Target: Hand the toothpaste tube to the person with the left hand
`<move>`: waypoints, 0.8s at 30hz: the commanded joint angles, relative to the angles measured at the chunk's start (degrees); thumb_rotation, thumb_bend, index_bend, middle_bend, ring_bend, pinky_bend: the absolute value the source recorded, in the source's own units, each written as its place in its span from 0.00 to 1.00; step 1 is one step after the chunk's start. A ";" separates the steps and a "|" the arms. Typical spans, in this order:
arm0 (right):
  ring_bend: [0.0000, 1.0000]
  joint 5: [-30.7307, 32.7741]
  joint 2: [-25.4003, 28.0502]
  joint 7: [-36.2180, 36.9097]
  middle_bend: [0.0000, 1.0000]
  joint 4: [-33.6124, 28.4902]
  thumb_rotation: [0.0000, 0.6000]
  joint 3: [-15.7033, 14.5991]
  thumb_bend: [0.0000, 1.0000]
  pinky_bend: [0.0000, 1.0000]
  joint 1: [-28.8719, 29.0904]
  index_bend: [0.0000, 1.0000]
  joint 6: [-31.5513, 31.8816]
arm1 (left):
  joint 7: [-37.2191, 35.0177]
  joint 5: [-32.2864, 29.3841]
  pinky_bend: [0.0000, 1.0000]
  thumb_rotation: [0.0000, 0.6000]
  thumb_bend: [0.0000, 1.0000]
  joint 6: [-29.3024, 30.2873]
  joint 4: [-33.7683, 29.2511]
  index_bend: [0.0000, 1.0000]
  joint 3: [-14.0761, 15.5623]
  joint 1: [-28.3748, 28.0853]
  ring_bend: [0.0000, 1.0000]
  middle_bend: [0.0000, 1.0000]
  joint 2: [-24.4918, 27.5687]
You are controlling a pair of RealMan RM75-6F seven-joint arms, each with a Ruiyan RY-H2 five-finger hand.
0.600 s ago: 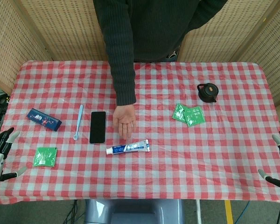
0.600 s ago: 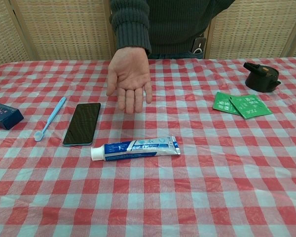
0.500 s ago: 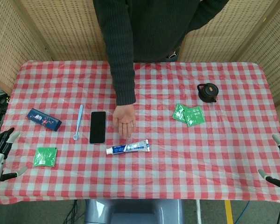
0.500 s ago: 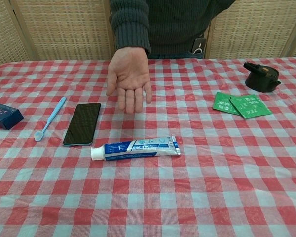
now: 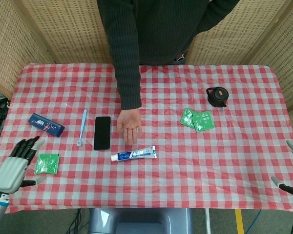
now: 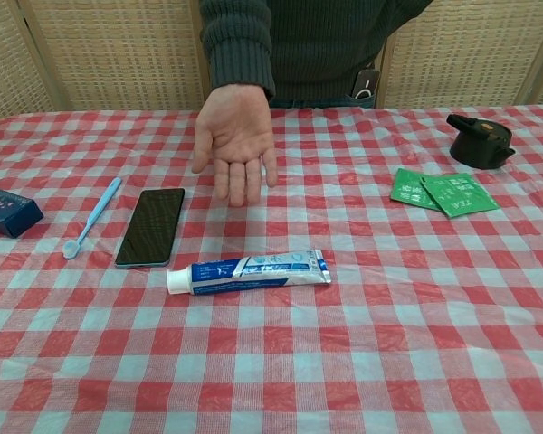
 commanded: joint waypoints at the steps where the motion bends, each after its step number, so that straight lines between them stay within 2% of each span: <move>1: 0.00 0.31 -0.06 -0.24 0.00 -0.04 1.00 0.16 0.00 0.00 0.14 0.09 -0.21 | 3.04 -3.01 0.00 1.00 0.00 -12.80 -1.26 0.00 -1.20 -7.81 0.00 0.00 -5.50; 6: 0.00 0.92 -0.24 -0.78 0.00 0.03 1.00 0.30 0.00 0.00 0.36 0.09 -0.84 | 4.78 -8.29 0.00 1.00 0.00 -23.28 0.03 0.00 -4.53 -15.27 0.00 0.00 -12.05; 9: 0.00 1.33 -0.38 -1.04 0.00 0.13 1.00 0.35 0.00 0.00 0.61 0.09 -1.50 | 6.18 -11.52 0.00 1.00 0.00 -26.93 1.58 0.00 -6.37 -18.54 0.00 0.00 -15.72; 19: 0.00 2.60 -0.16 0.12 0.00 0.51 1.00 0.80 0.00 0.00 0.83 0.09 -2.32 | 13.31 -23.42 0.01 1.00 0.04 -30.59 6.95 0.03 -11.61 -26.36 0.01 0.00 -26.86; 24: 0.00 3.09 0.02 0.91 0.00 0.73 1.00 0.96 0.00 0.00 0.94 0.09 -2.73 | 19.28 -29.95 0.09 1.00 0.17 -30.05 9.89 0.11 -12.64 -29.66 0.09 0.01 -31.09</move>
